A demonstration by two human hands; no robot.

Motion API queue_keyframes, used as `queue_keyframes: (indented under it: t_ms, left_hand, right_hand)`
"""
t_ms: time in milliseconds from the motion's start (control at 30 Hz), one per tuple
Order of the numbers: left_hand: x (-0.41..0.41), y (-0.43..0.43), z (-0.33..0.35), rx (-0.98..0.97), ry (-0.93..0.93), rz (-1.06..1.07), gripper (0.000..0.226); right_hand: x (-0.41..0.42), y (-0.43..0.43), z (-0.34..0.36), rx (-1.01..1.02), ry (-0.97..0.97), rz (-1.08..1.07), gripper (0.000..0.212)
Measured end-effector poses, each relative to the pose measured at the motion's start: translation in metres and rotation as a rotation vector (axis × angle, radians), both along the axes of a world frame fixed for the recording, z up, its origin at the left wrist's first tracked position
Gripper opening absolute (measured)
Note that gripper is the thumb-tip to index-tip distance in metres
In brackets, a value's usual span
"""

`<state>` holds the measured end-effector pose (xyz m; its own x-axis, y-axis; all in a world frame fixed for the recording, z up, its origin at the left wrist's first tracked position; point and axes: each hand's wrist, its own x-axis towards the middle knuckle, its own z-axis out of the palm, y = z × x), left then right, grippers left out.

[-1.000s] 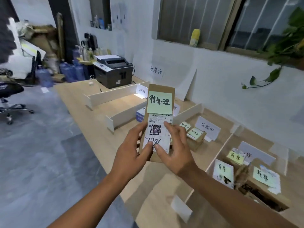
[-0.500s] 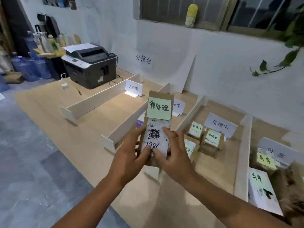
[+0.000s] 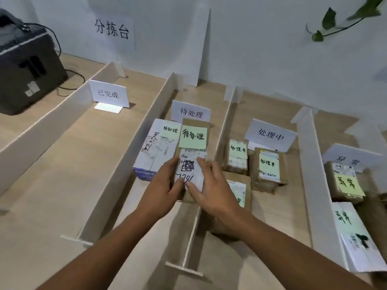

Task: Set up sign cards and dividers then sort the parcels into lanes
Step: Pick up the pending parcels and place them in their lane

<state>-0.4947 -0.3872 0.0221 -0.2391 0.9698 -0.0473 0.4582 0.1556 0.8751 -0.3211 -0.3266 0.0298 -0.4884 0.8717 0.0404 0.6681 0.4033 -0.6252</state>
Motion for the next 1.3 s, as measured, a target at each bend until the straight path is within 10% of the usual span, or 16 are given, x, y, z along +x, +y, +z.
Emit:
queue_keyframes:
  t_ms: [367,733,1067,1300]
  left_hand:
    - [-0.021,0.099,-0.075,-0.077,-0.037,-0.124,0.056]
    - [-0.012,0.134,-0.094,-0.325,0.101,-0.222,0.079]
    - [-0.005,0.118,-0.015,-0.052,0.246,-0.393,0.047]
    - [0.113,0.056,0.07,0.121,0.375,-0.693,0.086]
  right_hand:
    - [-0.029,0.085,-0.064,0.36,-0.351,-0.067,0.071]
    - [-0.049,0.1,-0.094,0.125,-0.699,-0.047,0.075]
    - [0.034,0.063,0.001,0.054,-0.329,-0.303,0.072]
    - [0.225,-0.056,0.093,0.213,-0.29,-0.471,0.071]
